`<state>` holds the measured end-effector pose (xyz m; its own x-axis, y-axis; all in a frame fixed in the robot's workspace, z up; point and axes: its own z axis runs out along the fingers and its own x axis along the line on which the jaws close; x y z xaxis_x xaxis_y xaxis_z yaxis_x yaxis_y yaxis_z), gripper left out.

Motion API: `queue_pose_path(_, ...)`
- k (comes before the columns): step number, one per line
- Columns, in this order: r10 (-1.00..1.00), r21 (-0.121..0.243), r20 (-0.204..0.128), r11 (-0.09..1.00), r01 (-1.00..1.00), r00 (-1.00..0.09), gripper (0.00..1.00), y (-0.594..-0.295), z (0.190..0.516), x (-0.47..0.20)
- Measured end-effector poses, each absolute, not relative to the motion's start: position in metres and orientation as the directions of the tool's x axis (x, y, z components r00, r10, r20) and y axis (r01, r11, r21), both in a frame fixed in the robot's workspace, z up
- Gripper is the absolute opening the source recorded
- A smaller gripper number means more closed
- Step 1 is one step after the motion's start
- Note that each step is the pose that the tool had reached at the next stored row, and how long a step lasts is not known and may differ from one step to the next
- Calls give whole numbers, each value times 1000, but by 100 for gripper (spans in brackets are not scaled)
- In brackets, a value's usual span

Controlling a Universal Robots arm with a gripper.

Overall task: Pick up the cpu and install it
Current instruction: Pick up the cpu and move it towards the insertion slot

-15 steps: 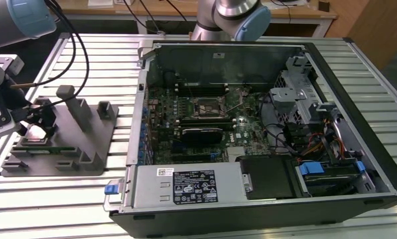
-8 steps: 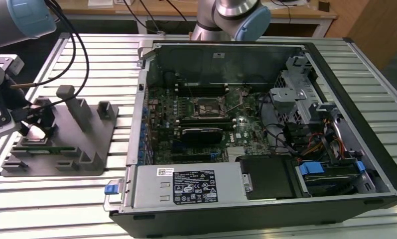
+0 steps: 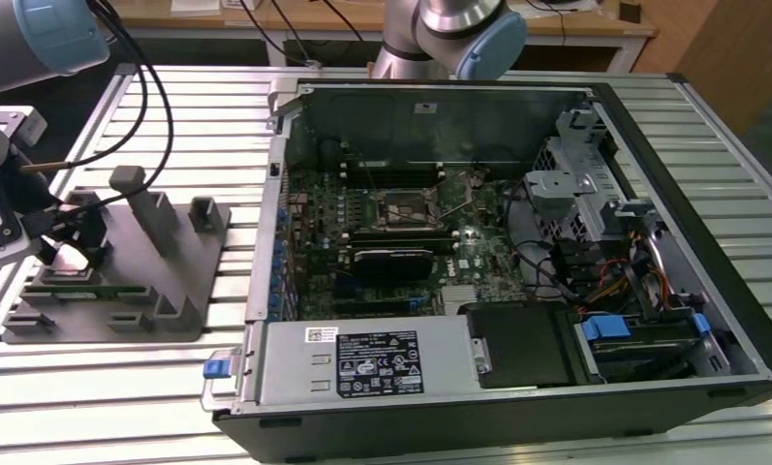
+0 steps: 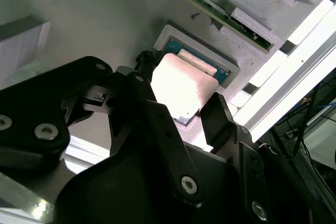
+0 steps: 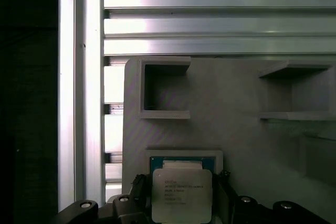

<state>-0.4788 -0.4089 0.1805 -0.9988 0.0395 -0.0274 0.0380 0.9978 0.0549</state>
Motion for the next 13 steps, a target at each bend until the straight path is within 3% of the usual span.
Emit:
queue_pose_path(8, 40, 55, -27, 998, 38, -999, 62, -409, 181, -479)
queue_pose_path(10, 40, 55, -27, 998, 38, -999, 55, -409, 181, -479)
queue_pose_path(13, 40, 55, -27, 998, 38, -999, 55, -409, 181, -479)
